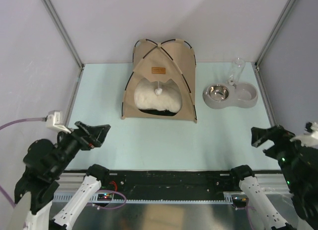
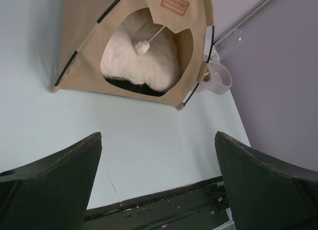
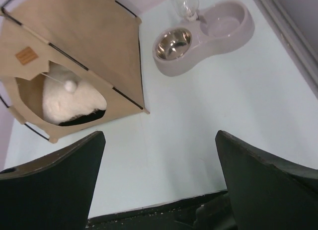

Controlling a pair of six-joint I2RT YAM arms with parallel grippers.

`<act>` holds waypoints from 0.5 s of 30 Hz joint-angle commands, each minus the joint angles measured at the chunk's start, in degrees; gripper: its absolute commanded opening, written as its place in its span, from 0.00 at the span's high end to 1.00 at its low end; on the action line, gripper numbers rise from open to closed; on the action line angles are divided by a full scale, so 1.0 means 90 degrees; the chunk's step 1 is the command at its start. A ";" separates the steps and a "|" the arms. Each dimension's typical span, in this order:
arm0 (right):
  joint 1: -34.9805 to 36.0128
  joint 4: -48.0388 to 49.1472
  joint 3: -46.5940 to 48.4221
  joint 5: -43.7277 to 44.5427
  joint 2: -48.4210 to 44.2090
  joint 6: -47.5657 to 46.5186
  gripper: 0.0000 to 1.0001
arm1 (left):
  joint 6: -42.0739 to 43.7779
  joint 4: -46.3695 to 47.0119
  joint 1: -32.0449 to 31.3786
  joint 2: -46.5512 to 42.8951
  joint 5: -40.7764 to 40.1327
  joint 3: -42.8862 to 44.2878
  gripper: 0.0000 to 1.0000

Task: Set up the pet tent

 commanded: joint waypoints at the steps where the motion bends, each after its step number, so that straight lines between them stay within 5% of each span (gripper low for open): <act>1: -0.0044 -0.0882 0.0956 -0.0100 -0.0193 -0.0335 0.01 | 0.0259 -0.0501 0.0027 -0.0319 -0.0064 0.0369 0.02; 15: -0.0114 -0.1802 0.1642 -0.0248 -0.0879 -0.0429 0.01 | 0.0364 -0.0948 0.0026 -0.1243 0.0039 0.0401 0.02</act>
